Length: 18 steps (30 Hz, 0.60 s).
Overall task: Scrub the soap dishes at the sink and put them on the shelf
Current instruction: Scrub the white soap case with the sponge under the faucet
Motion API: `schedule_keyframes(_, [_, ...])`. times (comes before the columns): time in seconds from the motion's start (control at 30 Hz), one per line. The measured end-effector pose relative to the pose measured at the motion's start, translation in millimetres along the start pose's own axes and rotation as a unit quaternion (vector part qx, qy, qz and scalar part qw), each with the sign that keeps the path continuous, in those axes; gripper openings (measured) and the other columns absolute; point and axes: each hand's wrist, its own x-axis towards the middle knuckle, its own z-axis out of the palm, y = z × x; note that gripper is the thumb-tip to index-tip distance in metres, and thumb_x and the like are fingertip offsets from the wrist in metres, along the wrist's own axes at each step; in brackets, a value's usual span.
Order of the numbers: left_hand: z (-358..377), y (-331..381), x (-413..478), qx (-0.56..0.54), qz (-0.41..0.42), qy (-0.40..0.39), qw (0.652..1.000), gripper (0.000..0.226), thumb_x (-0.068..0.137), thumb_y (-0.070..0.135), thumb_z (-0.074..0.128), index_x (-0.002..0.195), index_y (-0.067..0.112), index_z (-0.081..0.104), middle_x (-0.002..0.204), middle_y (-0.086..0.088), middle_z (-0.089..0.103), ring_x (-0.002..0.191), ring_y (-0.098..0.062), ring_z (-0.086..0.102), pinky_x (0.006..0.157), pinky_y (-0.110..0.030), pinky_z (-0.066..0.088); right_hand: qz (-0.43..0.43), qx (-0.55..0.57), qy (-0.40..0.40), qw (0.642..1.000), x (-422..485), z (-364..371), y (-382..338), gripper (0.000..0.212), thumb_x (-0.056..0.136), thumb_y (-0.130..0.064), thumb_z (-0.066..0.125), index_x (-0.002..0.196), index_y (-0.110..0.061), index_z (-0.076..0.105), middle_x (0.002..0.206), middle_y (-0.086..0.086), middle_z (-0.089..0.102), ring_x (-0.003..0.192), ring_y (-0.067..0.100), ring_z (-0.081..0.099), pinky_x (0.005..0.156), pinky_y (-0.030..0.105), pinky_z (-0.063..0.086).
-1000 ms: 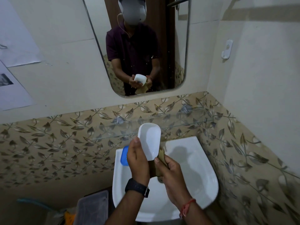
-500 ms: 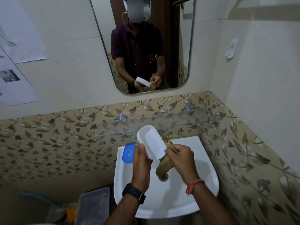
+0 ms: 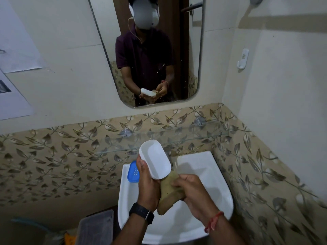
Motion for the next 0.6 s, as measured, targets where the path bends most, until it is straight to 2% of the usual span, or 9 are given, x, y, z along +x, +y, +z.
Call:
schedule_keyframes(0.07, [0.6,2.0,-1.8,0.023,0.019,-0.010,1.000,0.075,0.089,0.065,0.042,0.155,0.031,0.035,0.154,-0.018,0.047,0.141,-0.044,0.044,0.118,-0.064,0.030,-0.003,0.039,0.008,0.999,0.5,-5.5,-9.2,0.017,0.089,0.004,0.056,0.086,0.016,0.067,0.080,0.025,0.066,0.073,0.034,0.059,0.072,0.042,0.044])
schedule_keyframes(0.17, [1.9,5.4,-2.7,0.050,0.088,-0.022,0.995,0.059,0.096,0.055,0.039,0.153,0.042,0.035,0.155,-0.009,0.048,0.139,-0.036,0.049,0.115,-0.060,0.037,-0.021,0.132,0.010,0.991,1.5,-14.9,-21.0,0.024,0.093,0.009,0.049,0.084,0.011,0.071,0.075,0.026,0.070,0.063,0.029,0.070,0.060,0.034,0.058])
schedule_keyframes(0.3, [5.5,4.3,-3.0,0.103,0.148,-0.037,0.983,0.048,0.102,0.046,0.036,0.150,0.049,0.036,0.156,-0.004,0.045,0.137,-0.036,0.050,0.112,-0.059,0.042,0.025,0.129,-0.044,0.990,-6.4,-10.5,-13.3,0.021,0.093,0.009,0.051,0.094,0.011,0.072,0.083,0.025,0.072,0.069,0.027,0.071,0.063,0.033,0.057])
schedule_keyframes(0.4, [6.3,4.1,-4.1,0.120,0.173,-0.035,0.977,0.056,0.094,0.053,0.048,0.148,0.053,0.035,0.154,-0.005,0.046,0.130,-0.032,0.056,0.103,-0.055,0.052,0.063,0.167,-0.084,0.980,-9.9,-5.8,-9.3,0.020,0.091,0.011,0.053,0.099,0.013,0.071,0.084,0.023,0.074,0.068,0.024,0.073,0.057,0.030,0.057])
schedule_keyframes(0.53, [3.6,8.5,-5.6,0.156,0.190,-0.049,0.968,0.072,0.087,0.065,0.061,0.150,0.052,0.031,0.153,0.006,0.047,0.133,-0.021,0.055,0.099,-0.039,0.055,0.064,0.262,-0.007,0.963,-6.0,-16.3,-16.5,0.022,0.091,0.006,0.052,0.084,0.008,0.073,0.080,0.021,0.071,0.063,0.023,0.071,0.058,0.029,0.058])
schedule_keyframes(0.6, [0.5,9.5,-5.6,0.181,0.198,-0.055,0.962,0.073,0.085,0.066,0.063,0.150,0.054,0.030,0.151,0.013,0.048,0.132,-0.015,0.056,0.095,-0.035,0.056,0.022,0.304,0.050,0.951,-3.3,-25.6,-19.3,0.020,0.092,0.005,0.053,0.090,0.005,0.073,0.080,0.020,0.075,0.067,0.022,0.074,0.058,0.029,0.061])
